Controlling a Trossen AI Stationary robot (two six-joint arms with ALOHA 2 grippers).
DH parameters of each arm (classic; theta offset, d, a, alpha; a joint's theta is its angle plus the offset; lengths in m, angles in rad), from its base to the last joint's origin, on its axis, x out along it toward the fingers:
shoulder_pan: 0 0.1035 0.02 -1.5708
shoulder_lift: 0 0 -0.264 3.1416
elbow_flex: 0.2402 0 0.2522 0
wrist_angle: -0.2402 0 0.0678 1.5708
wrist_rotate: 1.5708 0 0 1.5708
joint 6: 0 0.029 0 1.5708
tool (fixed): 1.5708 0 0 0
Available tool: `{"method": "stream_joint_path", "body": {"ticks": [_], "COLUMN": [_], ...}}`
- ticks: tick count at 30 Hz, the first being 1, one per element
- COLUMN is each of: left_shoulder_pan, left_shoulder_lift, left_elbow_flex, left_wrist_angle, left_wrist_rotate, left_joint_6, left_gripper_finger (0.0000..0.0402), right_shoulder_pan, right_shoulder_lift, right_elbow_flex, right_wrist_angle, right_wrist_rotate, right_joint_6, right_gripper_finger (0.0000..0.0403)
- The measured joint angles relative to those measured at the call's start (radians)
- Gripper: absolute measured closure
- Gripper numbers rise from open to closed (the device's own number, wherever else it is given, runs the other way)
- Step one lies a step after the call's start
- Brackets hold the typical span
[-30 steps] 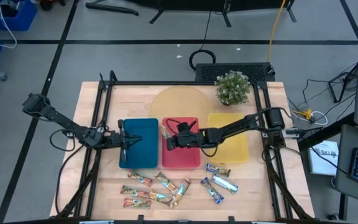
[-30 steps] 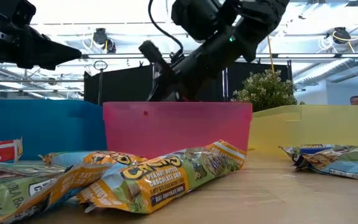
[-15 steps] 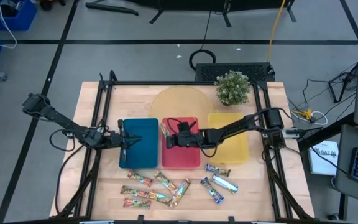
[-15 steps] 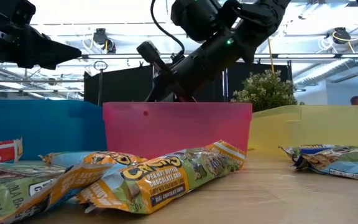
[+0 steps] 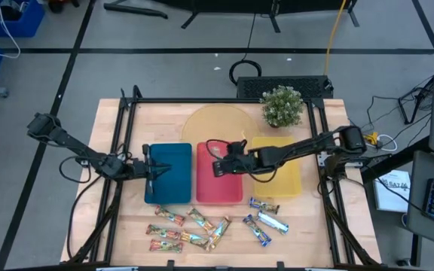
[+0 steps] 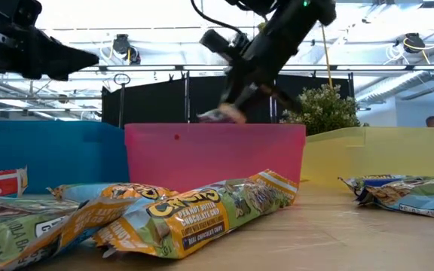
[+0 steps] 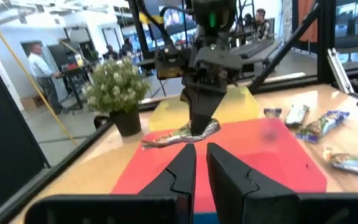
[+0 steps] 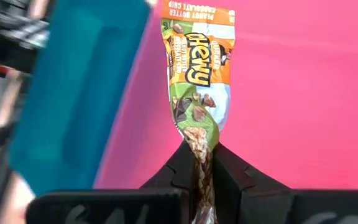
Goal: Pick and place Granola Bars by type
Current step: Put the orange granola bar into the red bin
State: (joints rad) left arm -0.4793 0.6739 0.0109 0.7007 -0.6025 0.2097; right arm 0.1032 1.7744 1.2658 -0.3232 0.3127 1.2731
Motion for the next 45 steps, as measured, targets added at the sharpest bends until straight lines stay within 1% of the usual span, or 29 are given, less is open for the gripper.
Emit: {"method": "stream_joint_path", "body": {"ticks": [3,5,8,13,16,21,25,28,30,34,36,40,42,45], "left_shoulder_pan": [0.0,0.0,0.0,0.0,0.0,0.0,0.0,0.0,0.0,0.0,0.0,0.0,0.0,0.0], "left_shoulder_lift": [0.0,0.0,0.0,0.0,0.0,0.0,0.0,0.0,0.0,0.0,0.0,0.0,0.0,0.0], "left_elbow_flex": [0.0,0.0,0.0,0.0,0.0,0.0,0.0,0.0,0.0,0.0,0.0,0.0,0.0,0.0], "left_wrist_angle": [0.037,0.062,0.073,0.072,0.069,0.068,0.067,0.067,0.067,0.066,0.061,0.03,0.028,0.028], "left_wrist_rotate": [0.0,-0.001,-0.001,0.0,0.0,-0.006,-0.006,-0.009,-0.01,-0.01,-0.01,-0.036,-0.063,-0.088], "left_joint_6": [0.03,0.046,0.051,0.06,0.061,0.071,0.084,0.084,0.084,0.077,0.076,0.054,0.05,0.066], "left_gripper_finger": [0.0353,0.0353,0.0353,0.0353,0.0353,0.0353,0.0353,0.0353,0.0353,0.0353,0.0353,0.0353,0.0353,0.0353], "right_shoulder_pan": [-0.005,-0.005,-0.005,0.014,0.025,0.013,0.008,0.009,0.009,0.006,0.007,0.01,0.027,0.084], "right_shoulder_lift": [0.001,0.013,0.021,0.048,0.064,0.063,0.061,0.061,0.061,0.059,0.041,-0.056,-0.116,-0.212], "right_elbow_flex": [0.074,0.123,0.146,0.114,0.085,0.05,0.05,0.05,0.05,0.05,0.05,0.05,0.05,0.049], "right_wrist_angle": [-0.206,-0.304,-0.336,-0.379,-0.37,-0.295,-0.234,-0.204,-0.197,-0.181,-0.152,-0.074,-0.029,-0.005], "right_wrist_rotate": [-0.005,-0.003,0.0,-0.002,-0.002,-0.007,-0.003,0.022,0.049,0.05,0.039,0.011,0.013,0.063], "right_joint_6": [-0.072,-0.096,-0.087,0.074,0.164,0.125,0.053,0.002,-0.007,-0.014,-0.062,-0.21,-0.372,-0.622], "right_gripper_finger": [0.0384,0.0384,0.0384,0.0384,0.0384,0.0379,0.0345,0.0317,0.0298,0.0268,0.0258,0.0252,0.0253,0.0258]}}
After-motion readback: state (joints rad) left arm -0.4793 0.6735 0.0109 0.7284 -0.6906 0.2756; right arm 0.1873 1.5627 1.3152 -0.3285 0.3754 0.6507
